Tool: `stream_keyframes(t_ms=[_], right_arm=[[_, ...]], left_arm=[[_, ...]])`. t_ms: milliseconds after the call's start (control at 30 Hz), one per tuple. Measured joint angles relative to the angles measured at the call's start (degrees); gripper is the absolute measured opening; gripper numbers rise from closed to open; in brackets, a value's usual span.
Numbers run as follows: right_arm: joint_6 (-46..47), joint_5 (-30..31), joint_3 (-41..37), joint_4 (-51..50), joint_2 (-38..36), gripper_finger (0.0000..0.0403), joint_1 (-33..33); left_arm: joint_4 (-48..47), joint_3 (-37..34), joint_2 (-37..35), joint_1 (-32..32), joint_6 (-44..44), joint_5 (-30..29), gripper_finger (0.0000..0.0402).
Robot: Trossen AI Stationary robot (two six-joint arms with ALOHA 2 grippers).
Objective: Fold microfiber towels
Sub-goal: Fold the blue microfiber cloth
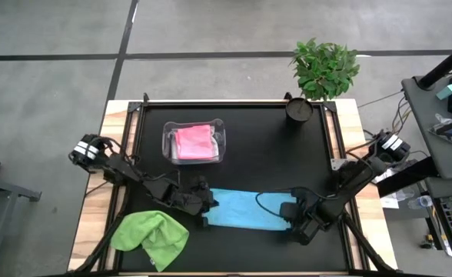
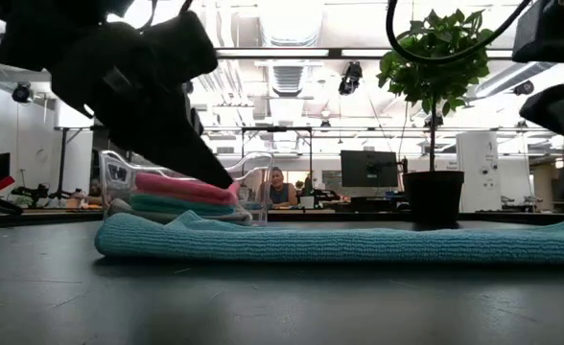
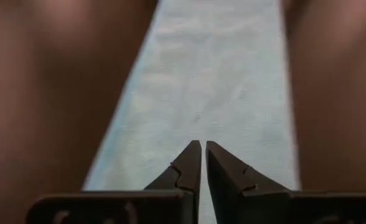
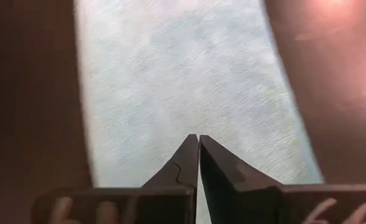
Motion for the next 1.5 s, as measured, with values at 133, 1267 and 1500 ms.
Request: stream_keyframes(t_ms=[133,1267,1500], right_arm=[[0.9,4.3,-3.0,1.4,0.7,0.0008,-1.6],[-2.4,-7.7,-4.1,0.1,-9.6,0.0026,-21.5],[8.8,-10.0,-5.6,-11.2,-17.4,0.0116,-21.3]], left_arm=[[-0.2,-0.3,0.2,0.4,0.2,-5.1,0.001],[-18.2,-0.6,-5.4,3.3,-8.6,-12.4,0.001],[-15.9,-1.0,-4.7,2.9,-8.6,-12.5,0.001]])
